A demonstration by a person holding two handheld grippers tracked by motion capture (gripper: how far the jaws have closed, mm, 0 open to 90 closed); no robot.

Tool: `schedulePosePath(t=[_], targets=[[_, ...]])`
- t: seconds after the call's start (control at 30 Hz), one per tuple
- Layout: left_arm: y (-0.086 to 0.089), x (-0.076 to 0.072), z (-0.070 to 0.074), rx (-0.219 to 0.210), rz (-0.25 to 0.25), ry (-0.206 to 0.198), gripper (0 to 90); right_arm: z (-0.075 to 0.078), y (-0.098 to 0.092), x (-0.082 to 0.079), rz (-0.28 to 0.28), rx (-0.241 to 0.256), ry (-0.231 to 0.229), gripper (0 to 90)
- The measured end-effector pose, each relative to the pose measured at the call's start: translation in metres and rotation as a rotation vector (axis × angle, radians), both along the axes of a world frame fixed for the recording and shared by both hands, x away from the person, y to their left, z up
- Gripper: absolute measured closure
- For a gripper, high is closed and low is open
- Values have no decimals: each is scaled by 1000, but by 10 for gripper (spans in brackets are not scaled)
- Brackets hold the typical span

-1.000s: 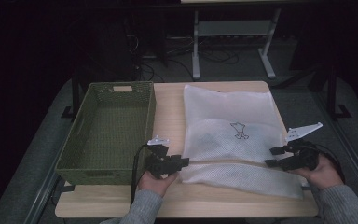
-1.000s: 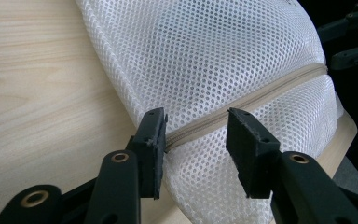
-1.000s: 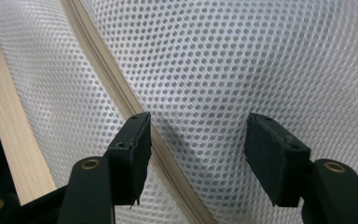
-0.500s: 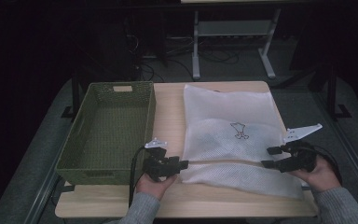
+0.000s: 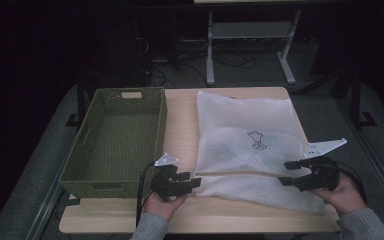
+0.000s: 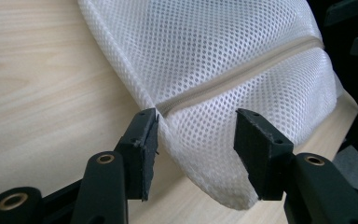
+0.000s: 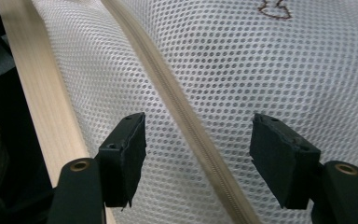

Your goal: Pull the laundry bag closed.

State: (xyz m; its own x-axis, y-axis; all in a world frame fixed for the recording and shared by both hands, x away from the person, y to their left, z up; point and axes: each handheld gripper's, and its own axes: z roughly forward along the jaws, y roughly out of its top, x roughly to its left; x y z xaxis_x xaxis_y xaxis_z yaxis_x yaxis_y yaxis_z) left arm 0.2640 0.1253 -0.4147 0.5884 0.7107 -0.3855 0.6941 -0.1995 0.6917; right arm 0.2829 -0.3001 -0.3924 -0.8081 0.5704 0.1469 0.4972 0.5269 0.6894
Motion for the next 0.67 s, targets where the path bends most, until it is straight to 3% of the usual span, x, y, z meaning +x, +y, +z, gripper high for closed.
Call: schedulePosePath(t=[0.67], targets=[[6, -16, -11, 30, -19, -36, 471, -8, 9, -22, 17, 16, -11, 325]])
